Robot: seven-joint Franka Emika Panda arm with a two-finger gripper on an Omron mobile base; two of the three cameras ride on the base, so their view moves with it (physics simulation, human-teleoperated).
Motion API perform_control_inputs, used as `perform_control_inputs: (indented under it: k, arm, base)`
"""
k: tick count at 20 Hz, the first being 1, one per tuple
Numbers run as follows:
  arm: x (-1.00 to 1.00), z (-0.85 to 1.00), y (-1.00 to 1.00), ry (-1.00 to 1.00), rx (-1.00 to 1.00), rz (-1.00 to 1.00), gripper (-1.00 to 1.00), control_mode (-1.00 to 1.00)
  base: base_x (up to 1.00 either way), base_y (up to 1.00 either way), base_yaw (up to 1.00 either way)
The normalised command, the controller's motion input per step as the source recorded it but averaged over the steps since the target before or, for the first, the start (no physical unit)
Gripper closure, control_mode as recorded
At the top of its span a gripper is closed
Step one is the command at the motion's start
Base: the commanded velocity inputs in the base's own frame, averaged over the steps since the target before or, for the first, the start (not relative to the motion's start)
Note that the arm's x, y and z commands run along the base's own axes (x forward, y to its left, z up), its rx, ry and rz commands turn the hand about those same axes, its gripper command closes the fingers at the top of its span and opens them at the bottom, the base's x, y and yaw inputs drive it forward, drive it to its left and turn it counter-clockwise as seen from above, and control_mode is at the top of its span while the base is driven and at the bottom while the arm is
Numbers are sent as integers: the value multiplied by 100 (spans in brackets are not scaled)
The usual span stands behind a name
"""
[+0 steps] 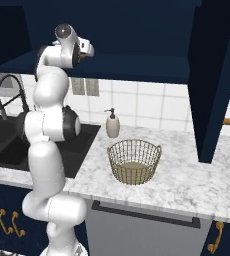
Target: Open the cabinet, pick up the bread from the cabinet and place it in the basket. Then move the basket to the dining counter.
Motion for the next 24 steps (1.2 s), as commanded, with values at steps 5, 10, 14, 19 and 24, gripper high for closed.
perform_control_inputs:
  k: [5, 10, 14, 19, 24]
  arm:
    - [11, -9, 0, 0, 0, 0, 100, -100]
    - [-6, -9, 0, 0, 0, 0, 100, -100]
    - [-31, -18, 0, 0, 0, 0, 100, -100]
    - [-48, 0, -4, -16, 0, 0, 100, -100]
    - [-63, 3, -12, -23, 0, 0, 100, -100]
  base:
    - [0, 0, 0]
    - [0, 0, 0]
    - [0, 0, 0]
    - [0, 0, 0]
    - [0, 0, 0]
